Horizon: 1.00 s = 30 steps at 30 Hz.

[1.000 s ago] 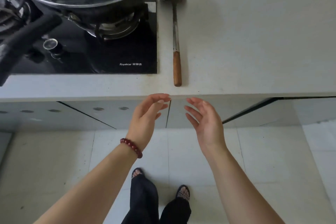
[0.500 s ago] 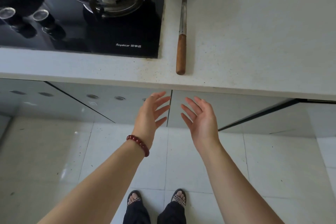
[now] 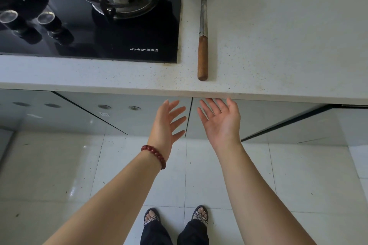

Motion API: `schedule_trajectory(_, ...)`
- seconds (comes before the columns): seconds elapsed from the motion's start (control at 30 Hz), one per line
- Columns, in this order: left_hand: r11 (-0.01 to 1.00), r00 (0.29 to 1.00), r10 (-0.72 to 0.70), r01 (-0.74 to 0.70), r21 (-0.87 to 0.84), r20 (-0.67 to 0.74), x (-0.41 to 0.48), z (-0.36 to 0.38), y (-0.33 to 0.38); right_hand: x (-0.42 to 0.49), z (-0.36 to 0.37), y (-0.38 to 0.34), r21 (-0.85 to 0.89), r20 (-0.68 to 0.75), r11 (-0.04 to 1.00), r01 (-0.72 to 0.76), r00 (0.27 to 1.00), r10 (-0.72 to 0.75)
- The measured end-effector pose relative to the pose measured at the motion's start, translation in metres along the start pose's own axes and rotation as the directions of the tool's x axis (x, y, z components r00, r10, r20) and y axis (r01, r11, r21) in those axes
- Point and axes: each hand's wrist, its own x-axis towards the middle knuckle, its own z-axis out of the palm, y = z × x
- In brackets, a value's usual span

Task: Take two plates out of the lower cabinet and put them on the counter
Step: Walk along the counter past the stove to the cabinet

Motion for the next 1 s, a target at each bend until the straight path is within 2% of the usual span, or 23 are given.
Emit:
schedule_trajectory(0.37, 0.998, 1.0, 0.014, -0.015, 0.058, 0.016, 0.002, -0.011, -0.005, 0.003, -0.001, 0.003, 0.156, 0.038, 0.988, -0.019, 0.999, 0.013)
schedule_trajectory(0.8, 0.977, 0.99, 0.052, -0.077, 0.201, 0.128, -0.012, -0.009, 0.007, -0.002, 0.004, 0.003, 0.137, 0.031, 0.991, 0.001, 1.0, -0.005)
schedule_trajectory(1.0, 0.977, 0.993, 0.037, -0.06, 0.204, 0.115, -0.014, -0.02, 0.008, 0.0, 0.006, 0.006, 0.125, -0.043, 0.992, 0.03, 0.999, -0.024)
